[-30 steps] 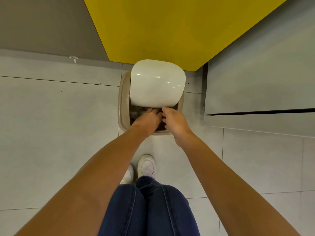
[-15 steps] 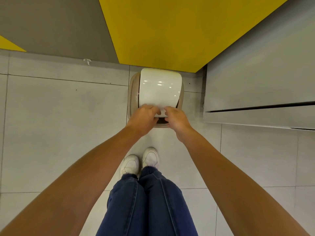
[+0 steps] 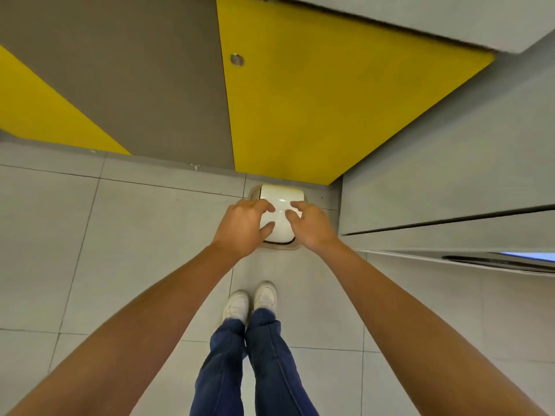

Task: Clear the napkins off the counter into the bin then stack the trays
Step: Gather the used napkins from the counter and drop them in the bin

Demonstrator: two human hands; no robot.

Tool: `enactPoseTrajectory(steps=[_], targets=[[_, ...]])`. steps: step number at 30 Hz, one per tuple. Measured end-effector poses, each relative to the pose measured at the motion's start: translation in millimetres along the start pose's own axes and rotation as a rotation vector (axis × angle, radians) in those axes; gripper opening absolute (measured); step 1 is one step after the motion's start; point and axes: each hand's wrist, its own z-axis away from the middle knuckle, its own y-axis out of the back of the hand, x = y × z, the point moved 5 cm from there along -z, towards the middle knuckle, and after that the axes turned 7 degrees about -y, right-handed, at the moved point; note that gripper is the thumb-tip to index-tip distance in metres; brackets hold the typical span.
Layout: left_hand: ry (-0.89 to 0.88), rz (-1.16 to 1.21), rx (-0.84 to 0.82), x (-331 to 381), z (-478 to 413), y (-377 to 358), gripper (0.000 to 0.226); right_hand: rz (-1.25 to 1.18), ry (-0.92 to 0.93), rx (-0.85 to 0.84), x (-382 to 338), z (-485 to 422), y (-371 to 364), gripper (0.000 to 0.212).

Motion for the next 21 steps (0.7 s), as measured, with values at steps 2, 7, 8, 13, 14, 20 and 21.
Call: enactPoseTrajectory(steps=[2, 7, 8, 13, 14, 20, 21], targets=[[-0.013, 0.010, 0.044, 20, 5, 34, 0.032, 0.026, 0.048, 0.029, -21, 17, 23, 0.042], [-0.035, 0.045, 0.196, 57, 12, 116, 0.032, 0.016, 0.172, 0.104, -77, 55, 75, 0.042], [-0.037, 0.040, 0.220, 62, 12, 132, 0.032, 0.024, 0.199, 0.121, -88, 61, 83, 0.042], [-0.034, 0.030, 0.363, 82, 13, 206, 0.033, 0.029, 0.327, 0.226, -146, 91, 125, 0.039], [-0.036, 0.028, 0.384, 85, 14, 218, 0.034, 0.029, 0.357, 0.251, -157, 96, 132, 0.038], [-0.074, 0.058, 0.500, 96, 15, 286, 0.031, -0.065, 0.491, 0.448, -210, 127, 171, 0.025], [-0.080, 0.061, 0.507, 95, 14, 296, 0.031, -0.080, 0.504, 0.477, -219, 132, 176, 0.024]])
